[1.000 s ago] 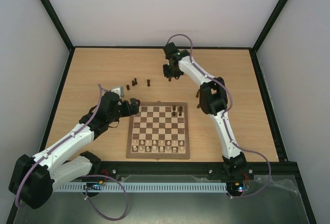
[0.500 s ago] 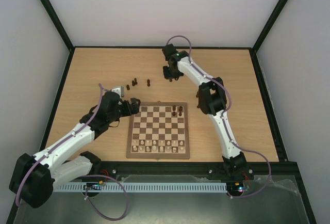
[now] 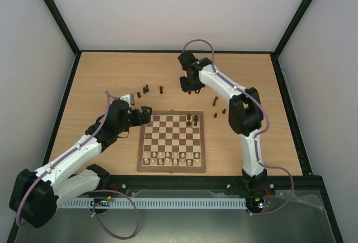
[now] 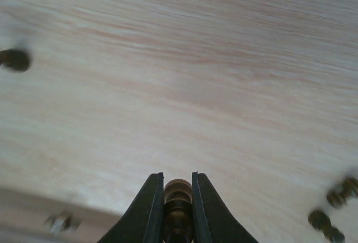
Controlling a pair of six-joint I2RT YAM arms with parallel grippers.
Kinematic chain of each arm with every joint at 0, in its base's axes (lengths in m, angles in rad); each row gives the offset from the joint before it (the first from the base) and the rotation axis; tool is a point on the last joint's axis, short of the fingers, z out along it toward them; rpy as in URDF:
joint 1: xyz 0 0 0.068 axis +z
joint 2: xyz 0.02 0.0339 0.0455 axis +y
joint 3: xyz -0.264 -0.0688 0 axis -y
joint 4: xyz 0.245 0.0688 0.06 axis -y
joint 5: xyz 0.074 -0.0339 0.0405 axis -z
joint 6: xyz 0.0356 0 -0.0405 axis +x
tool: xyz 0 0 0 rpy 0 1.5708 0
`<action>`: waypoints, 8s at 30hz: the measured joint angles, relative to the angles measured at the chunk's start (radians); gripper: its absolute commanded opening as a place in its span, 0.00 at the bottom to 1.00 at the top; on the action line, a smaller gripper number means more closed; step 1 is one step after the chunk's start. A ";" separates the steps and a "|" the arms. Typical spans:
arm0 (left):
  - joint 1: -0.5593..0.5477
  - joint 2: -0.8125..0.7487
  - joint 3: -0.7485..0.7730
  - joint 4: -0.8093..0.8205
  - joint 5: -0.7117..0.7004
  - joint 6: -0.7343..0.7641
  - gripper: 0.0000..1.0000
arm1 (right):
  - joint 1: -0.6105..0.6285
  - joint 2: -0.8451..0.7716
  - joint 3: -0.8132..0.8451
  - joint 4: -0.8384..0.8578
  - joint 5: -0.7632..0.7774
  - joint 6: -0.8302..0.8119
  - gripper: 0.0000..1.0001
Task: Set up the chess pieces on the board
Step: Pick up the chess piece at the center of the board, then place the chess piece on the chessboard, then pick up the chess piece at the center of the board, then place the chess piece on the chessboard.
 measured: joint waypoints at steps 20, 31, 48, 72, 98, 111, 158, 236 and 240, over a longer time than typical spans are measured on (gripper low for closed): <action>0.000 -0.048 0.000 -0.048 -0.012 0.000 0.99 | 0.211 -0.357 -0.456 0.113 0.001 0.058 0.05; 0.000 -0.048 0.000 -0.052 -0.016 0.000 0.99 | 0.240 -0.352 -0.490 0.177 0.003 0.076 0.05; 0.000 -0.039 0.000 -0.051 -0.016 0.000 1.00 | 0.246 -0.302 -0.526 0.230 0.022 0.076 0.06; 0.000 -0.037 0.000 -0.051 -0.015 0.000 0.99 | 0.246 -0.294 -0.559 0.259 0.032 0.080 0.09; 0.000 -0.033 0.000 -0.051 -0.015 0.000 0.99 | 0.246 -0.293 -0.562 0.262 0.044 0.084 0.24; 0.000 -0.033 0.000 -0.051 -0.015 -0.001 1.00 | 0.246 -0.293 -0.562 0.261 0.044 0.083 0.20; 0.000 -0.010 0.000 -0.046 -0.016 -0.004 0.99 | 0.246 -0.495 -0.549 0.181 0.125 0.110 0.31; 0.000 -0.005 0.000 -0.036 0.008 0.000 0.99 | -0.063 -0.670 -0.864 0.319 0.021 0.181 0.08; 0.000 -0.005 0.000 -0.037 0.008 0.000 1.00 | 0.036 -0.713 -0.802 0.264 0.027 0.187 0.09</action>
